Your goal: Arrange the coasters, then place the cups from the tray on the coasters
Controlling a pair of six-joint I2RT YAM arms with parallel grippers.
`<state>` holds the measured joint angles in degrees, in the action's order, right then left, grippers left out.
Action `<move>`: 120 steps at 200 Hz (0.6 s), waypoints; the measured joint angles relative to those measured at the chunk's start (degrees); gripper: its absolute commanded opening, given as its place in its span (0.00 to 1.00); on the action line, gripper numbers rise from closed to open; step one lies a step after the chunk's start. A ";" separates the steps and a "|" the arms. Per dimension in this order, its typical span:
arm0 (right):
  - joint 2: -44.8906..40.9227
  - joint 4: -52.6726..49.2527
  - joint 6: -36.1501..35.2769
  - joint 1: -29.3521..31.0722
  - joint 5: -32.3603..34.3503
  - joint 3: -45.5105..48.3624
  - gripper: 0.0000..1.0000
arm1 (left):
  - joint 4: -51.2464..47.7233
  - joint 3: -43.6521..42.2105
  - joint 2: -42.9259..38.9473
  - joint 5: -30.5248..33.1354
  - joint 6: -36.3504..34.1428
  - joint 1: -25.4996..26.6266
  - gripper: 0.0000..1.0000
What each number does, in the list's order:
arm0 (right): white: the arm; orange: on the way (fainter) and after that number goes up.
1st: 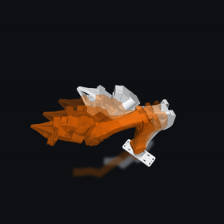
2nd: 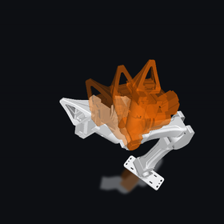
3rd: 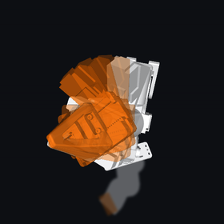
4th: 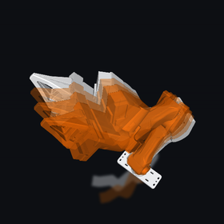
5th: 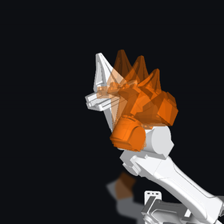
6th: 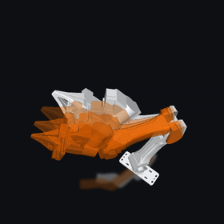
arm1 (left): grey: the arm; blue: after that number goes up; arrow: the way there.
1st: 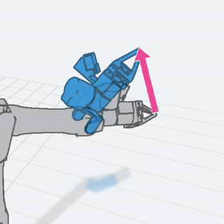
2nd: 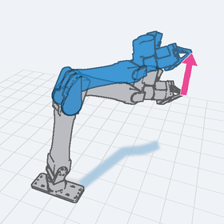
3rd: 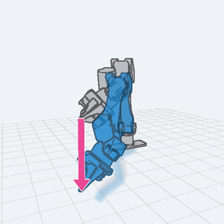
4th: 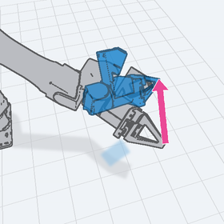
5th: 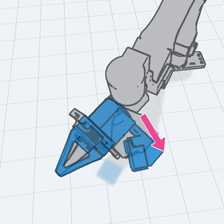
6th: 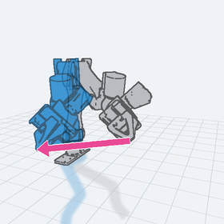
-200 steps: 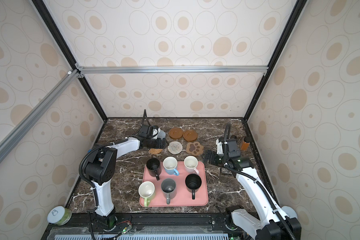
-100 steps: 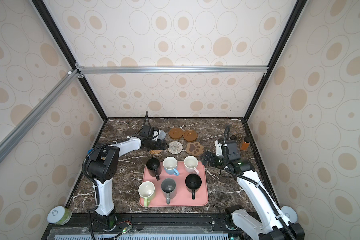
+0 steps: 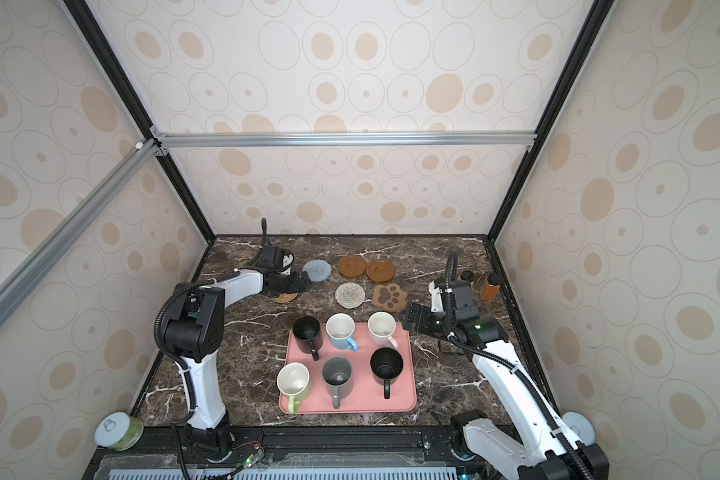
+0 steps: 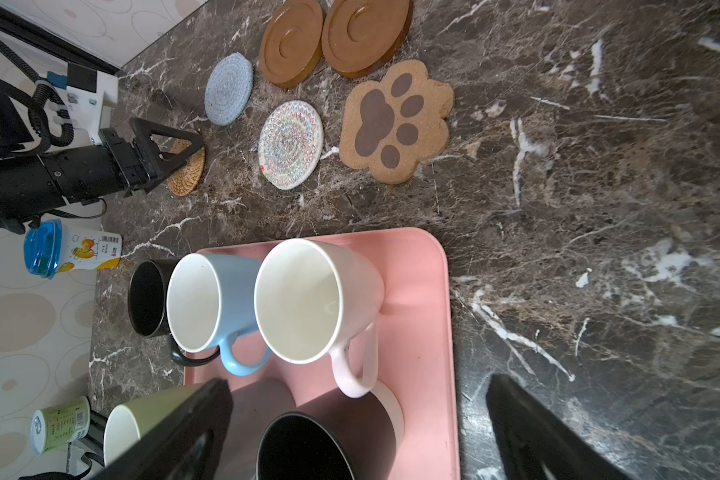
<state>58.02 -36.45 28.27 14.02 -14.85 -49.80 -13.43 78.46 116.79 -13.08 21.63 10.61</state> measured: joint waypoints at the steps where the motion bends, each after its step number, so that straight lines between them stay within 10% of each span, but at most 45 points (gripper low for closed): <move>1: 0.00 0.00 0.00 0.00 0.00 0.00 1.00 | -0.04 0.07 0.04 0.07 -0.02 -0.09 1.00; 120: 1.31 -0.48 0.04 0.55 0.20 -0.42 1.00 | -5.11 8.22 4.70 2.08 -2.36 -2.89 1.00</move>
<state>59.33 -36.93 28.32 14.57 -14.66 -50.22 -18.55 86.67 121.49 -11.00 19.27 7.73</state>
